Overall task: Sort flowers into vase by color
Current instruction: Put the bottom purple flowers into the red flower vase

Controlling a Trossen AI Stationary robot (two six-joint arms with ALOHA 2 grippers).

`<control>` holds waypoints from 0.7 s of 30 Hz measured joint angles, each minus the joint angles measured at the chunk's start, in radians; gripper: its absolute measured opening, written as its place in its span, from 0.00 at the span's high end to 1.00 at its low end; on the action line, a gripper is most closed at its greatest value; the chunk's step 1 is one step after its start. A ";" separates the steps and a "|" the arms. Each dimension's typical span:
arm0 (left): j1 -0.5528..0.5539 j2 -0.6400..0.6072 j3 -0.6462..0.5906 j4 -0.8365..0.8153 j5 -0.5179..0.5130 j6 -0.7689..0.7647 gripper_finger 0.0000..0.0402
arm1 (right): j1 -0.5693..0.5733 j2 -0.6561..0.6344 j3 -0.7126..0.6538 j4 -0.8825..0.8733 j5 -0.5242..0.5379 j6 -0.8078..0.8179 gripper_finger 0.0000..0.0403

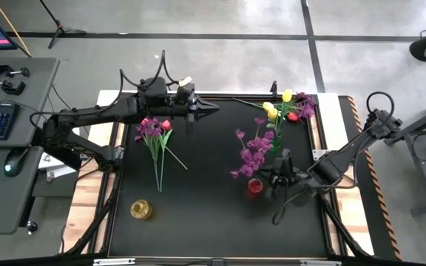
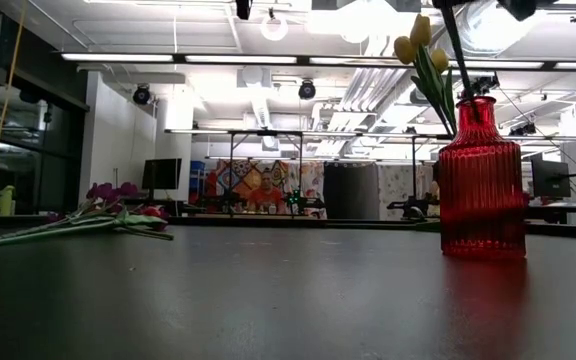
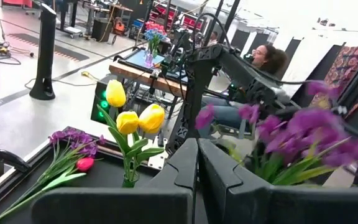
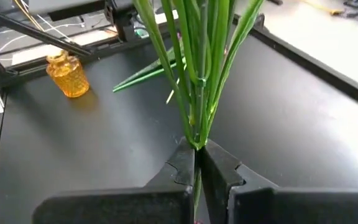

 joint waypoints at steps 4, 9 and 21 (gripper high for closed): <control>0.000 0.000 0.000 0.000 0.003 -0.010 1.00 | 0.002 -0.001 -0.041 0.018 -0.014 0.042 1.00; 0.000 0.000 0.000 0.001 0.003 -0.010 1.00 | 0.002 -0.001 -0.049 0.041 -0.014 0.063 1.00; 0.004 0.000 0.000 0.054 0.003 -0.011 1.00 | 0.007 -0.018 -0.049 0.055 -0.173 0.104 0.63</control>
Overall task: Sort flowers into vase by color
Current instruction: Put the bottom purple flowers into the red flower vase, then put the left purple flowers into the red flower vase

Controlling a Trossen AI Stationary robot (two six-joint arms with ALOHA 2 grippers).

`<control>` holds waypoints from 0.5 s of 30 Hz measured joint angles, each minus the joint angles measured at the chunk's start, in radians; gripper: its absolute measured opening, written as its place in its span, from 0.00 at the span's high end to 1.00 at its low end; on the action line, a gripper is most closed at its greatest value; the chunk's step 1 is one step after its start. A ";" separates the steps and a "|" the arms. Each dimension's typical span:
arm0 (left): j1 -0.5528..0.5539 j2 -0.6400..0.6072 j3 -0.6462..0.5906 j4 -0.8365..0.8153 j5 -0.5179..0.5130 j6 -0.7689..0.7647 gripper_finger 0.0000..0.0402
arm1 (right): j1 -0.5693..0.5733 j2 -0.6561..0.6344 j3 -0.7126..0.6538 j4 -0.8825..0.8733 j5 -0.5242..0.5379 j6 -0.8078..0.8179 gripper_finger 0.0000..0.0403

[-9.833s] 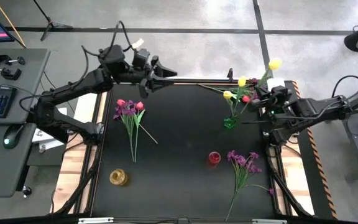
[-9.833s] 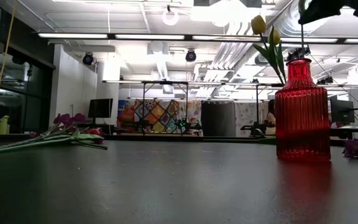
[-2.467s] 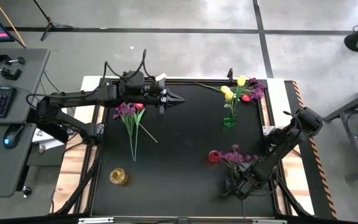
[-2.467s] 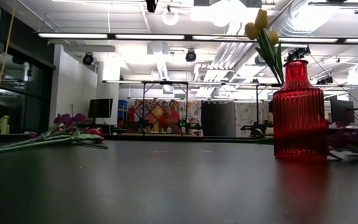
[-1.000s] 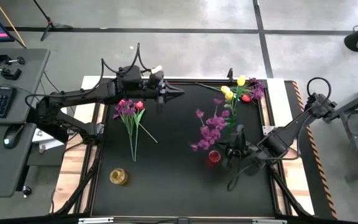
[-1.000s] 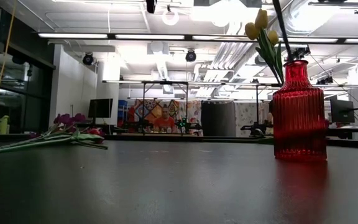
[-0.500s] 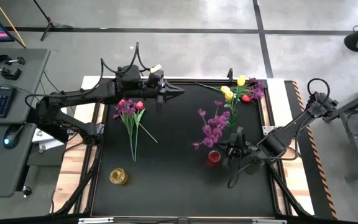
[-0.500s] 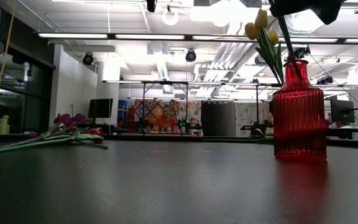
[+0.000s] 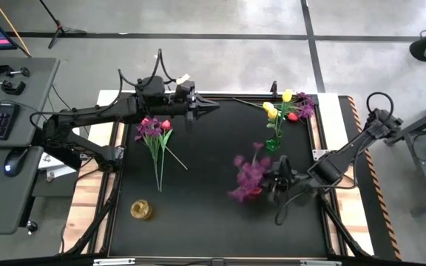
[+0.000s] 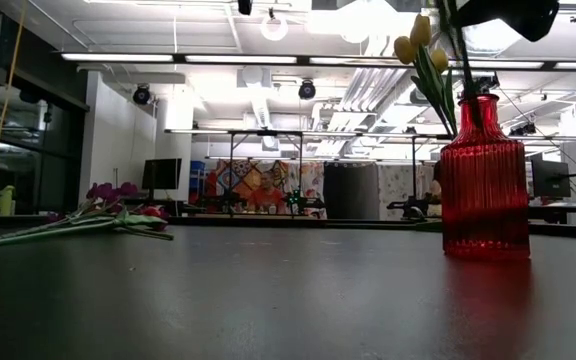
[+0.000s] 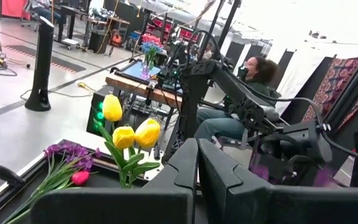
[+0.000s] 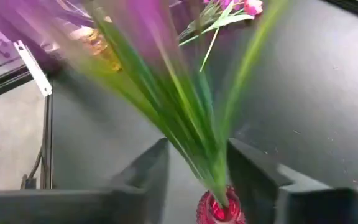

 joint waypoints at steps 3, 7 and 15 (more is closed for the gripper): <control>0.005 -0.004 0.000 -0.005 0.001 0.000 1.00 | 0.001 -0.028 0.000 -0.032 -0.034 -0.020 0.48; 0.021 -0.029 0.000 -0.016 0.002 0.000 1.00 | -0.009 -0.092 0.000 -0.127 -0.114 0.003 0.31; 0.083 -0.152 0.001 -0.111 -0.001 -0.019 0.98 | -0.036 -0.283 0.001 -0.260 -0.085 0.119 0.23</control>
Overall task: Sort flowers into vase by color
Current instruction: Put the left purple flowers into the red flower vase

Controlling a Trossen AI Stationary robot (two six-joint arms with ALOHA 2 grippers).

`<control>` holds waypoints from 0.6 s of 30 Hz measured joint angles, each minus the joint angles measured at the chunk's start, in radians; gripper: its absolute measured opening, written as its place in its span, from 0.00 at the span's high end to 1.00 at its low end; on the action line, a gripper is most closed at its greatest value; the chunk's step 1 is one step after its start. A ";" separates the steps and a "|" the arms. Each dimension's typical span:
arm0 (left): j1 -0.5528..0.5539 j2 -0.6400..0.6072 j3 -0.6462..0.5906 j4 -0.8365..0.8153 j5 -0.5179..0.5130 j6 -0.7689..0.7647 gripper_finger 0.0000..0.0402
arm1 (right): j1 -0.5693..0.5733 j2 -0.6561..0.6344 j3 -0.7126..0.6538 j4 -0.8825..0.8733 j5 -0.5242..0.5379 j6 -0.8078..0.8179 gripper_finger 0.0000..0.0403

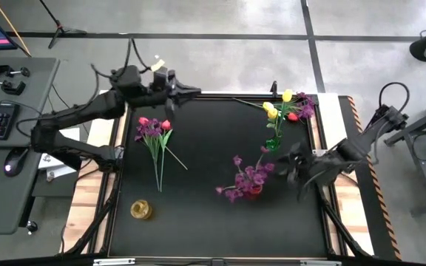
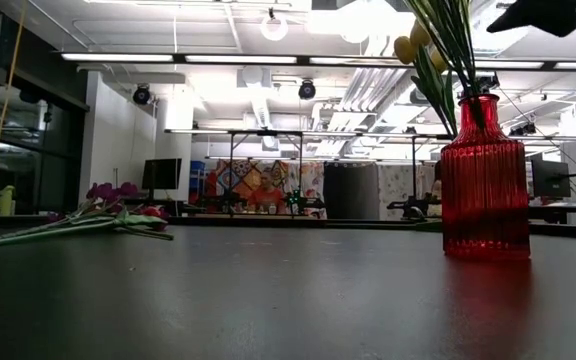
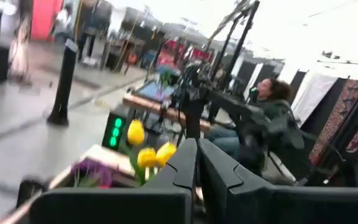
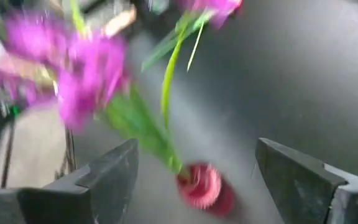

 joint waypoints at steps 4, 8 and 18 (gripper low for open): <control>-0.005 -0.064 0.000 -0.270 0.000 -0.074 0.91 | -0.011 -0.081 0.001 0.023 0.131 -0.027 0.23; -0.062 -0.097 0.000 -0.610 -0.054 -0.114 0.81 | -0.033 -0.133 0.001 0.044 0.223 -0.103 0.23; -0.311 -0.143 -0.217 -0.981 -0.342 -0.596 0.63 | -0.132 -0.157 0.001 0.088 0.296 -0.222 0.23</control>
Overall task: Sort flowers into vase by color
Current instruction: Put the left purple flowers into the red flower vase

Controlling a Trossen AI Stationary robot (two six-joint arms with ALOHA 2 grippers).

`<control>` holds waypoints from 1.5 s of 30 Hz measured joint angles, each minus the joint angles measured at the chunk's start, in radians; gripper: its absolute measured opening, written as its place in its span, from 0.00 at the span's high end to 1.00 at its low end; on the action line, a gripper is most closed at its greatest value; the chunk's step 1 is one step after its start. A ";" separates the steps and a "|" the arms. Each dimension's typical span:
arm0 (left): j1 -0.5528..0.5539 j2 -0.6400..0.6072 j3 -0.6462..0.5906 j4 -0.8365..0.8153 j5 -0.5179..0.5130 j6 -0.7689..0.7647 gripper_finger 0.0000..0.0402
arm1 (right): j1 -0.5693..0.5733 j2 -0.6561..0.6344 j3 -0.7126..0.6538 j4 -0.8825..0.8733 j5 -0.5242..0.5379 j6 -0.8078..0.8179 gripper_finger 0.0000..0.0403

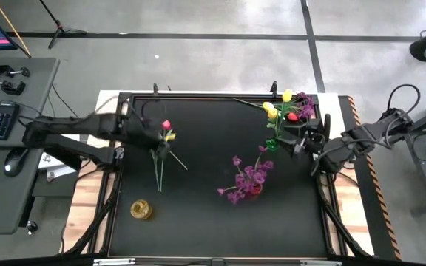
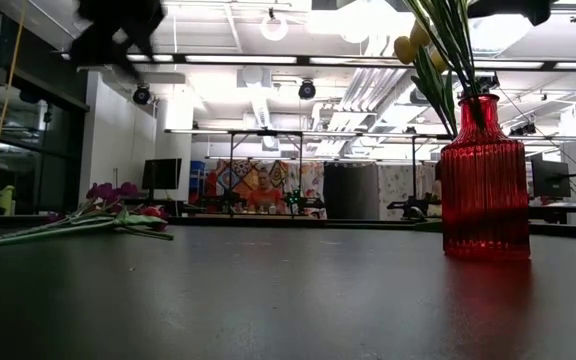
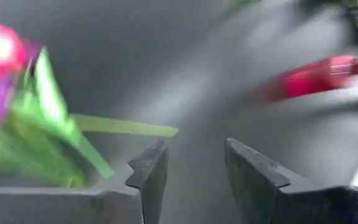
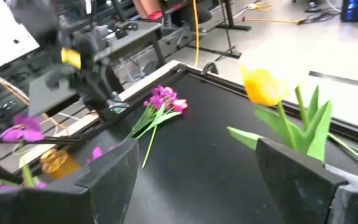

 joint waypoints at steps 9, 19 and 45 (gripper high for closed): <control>-0.087 -0.011 -0.346 0.006 0.038 -0.465 0.62 | -0.049 0.000 0.000 0.000 -0.001 -0.010 0.23; -0.055 -0.011 -0.504 0.166 -0.034 -0.557 0.62 | -0.071 0.000 0.000 -0.001 -0.002 -0.011 0.23; 0.043 0.114 -0.574 0.277 -0.054 -0.501 0.62 | -0.072 0.001 0.000 -0.005 -0.002 -0.011 0.23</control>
